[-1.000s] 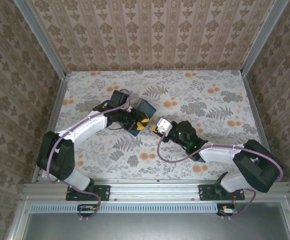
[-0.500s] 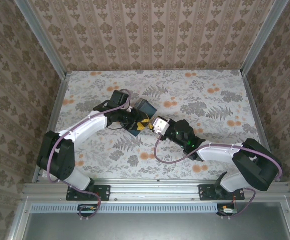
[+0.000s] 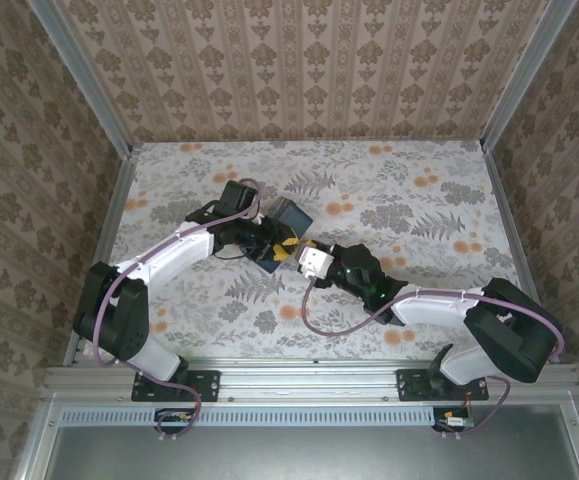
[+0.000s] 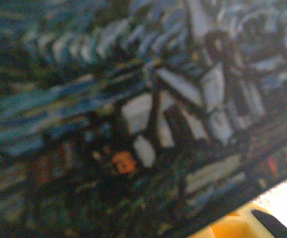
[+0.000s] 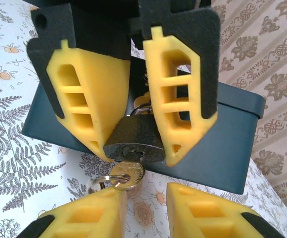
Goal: Unlock the padlock with the key
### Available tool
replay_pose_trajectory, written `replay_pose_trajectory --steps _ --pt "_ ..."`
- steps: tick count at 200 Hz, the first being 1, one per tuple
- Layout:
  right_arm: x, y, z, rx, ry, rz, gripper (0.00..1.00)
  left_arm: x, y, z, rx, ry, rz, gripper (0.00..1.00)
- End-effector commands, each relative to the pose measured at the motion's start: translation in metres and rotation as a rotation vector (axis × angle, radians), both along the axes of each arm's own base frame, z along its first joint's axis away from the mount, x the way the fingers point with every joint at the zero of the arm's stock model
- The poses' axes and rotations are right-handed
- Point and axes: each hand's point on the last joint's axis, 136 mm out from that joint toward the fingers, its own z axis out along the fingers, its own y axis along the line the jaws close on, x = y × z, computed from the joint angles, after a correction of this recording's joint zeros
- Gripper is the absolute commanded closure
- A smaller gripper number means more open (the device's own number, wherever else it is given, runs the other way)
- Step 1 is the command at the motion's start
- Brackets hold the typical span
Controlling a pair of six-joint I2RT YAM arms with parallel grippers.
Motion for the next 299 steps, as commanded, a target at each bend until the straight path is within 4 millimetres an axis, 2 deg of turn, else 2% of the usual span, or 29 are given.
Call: replay_pose_trajectory --steps 1,52,131,179,200,222,239,265,272,274,277,299 --pt "0.004 0.006 0.03 0.05 -0.073 -0.008 0.74 -0.001 -0.004 0.015 -0.037 -0.017 -0.009 0.94" --pt "0.003 0.013 0.039 0.06 -0.103 -0.003 0.77 -0.001 -0.005 0.014 -0.037 -0.017 -0.01 0.94" --pt "-0.003 0.023 0.042 -0.006 -0.211 -0.02 0.71 -0.001 -0.006 0.013 -0.042 -0.013 -0.007 0.95" --pt "-0.006 0.028 0.045 -0.007 -0.221 0.003 0.72 -0.001 -0.005 0.013 -0.044 -0.013 -0.002 0.95" --pt "-0.007 0.03 0.045 -0.01 -0.227 0.009 0.73 -0.002 -0.005 0.012 -0.044 -0.011 -0.001 0.95" --pt "-0.007 0.032 0.036 -0.053 -0.2 0.019 0.79 -0.002 -0.006 0.013 -0.048 -0.015 -0.001 0.95" --pt "-0.007 0.031 0.033 -0.062 -0.194 0.018 0.79 0.0 -0.005 0.013 -0.048 -0.015 0.002 0.95" --pt "-0.013 0.023 0.034 -0.06 -0.185 0.016 0.7 0.001 -0.001 0.012 -0.045 -0.013 0.011 0.95" --pt "-0.014 0.021 0.028 -0.078 -0.171 0.02 0.68 0.001 0.001 0.011 -0.041 -0.013 0.011 0.95" --pt "-0.015 0.019 0.037 -0.062 -0.183 0.02 0.68 0.001 0.001 0.011 -0.04 -0.012 0.011 0.95" --pt "-0.016 0.017 0.039 -0.06 -0.184 0.021 0.68 0.001 0.001 0.011 -0.04 -0.013 0.011 0.95" --pt "-0.02 0.004 0.042 -0.061 -0.182 0.022 0.68 0.0 0.004 0.011 -0.031 -0.007 0.006 0.95"
